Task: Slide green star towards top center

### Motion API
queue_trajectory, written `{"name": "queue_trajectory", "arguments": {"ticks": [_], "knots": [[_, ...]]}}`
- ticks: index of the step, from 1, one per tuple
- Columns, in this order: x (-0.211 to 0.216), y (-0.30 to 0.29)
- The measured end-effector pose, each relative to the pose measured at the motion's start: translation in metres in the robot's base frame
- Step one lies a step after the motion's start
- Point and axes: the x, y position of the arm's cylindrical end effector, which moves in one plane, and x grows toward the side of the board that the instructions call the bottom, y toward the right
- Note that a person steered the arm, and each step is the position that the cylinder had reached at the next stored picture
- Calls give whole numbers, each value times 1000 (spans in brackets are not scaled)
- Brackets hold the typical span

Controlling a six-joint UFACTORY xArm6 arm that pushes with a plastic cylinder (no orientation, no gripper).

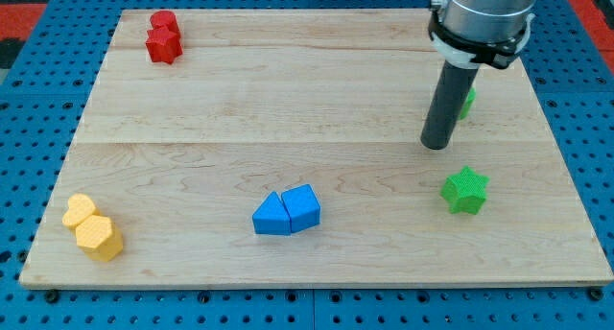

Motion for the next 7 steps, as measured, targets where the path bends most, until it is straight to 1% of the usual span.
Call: {"name": "queue_trajectory", "arguments": {"ticks": [1, 3, 4, 5, 6, 7], "knots": [[0, 7], [0, 99], [10, 108], [47, 123], [71, 112], [79, 91]]}}
